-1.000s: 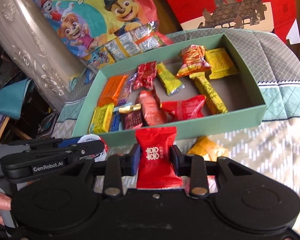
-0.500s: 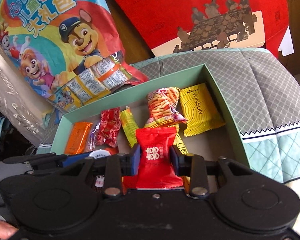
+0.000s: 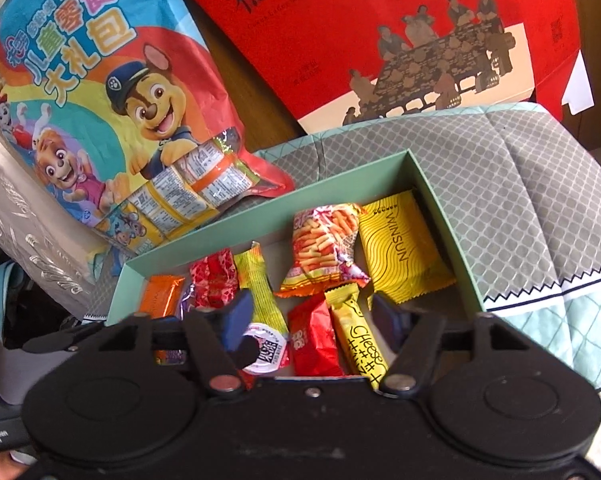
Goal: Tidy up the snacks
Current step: 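Carry the jelly cup and red candy into the green box, open both tools, then grasp the pink-gold wrapped candy with left tool while right tool grasps yellow snack packet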
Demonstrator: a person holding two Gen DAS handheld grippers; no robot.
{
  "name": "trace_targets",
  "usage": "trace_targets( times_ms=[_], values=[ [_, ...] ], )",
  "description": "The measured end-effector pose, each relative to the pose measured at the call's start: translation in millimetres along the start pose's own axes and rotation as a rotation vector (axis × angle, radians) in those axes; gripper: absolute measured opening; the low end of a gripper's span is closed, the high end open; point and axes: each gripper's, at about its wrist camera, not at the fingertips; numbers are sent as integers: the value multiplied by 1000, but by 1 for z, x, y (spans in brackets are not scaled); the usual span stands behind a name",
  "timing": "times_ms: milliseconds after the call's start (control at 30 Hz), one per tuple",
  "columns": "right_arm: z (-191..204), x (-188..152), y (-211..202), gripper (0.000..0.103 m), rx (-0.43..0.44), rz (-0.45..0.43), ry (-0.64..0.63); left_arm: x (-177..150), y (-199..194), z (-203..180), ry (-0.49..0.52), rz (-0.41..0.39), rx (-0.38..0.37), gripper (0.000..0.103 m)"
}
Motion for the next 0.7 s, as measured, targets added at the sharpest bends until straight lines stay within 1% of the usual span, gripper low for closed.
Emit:
trace_targets(
  times_ms=[33,133,433,700],
  values=[
    [0,0,-4,96,-5,-11,-3,0,-2,1,-6,-2,0,100],
    [1,-2,-12,103,-6,-17,-1,-1,-8,4,-15,-6,6,103],
    [4,-18,-37,103,-19,-3,-2,-15,-29,0,-11,-2,2,103],
    [5,-36,-67,103,-20,3,6,-30,-61,-4,-15,-22,-18,103]
  ],
)
Point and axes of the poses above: each gripper's, at about its wrist camera, not at the fingertips, and y roughly the way its jaws point, z to its left, x to its top
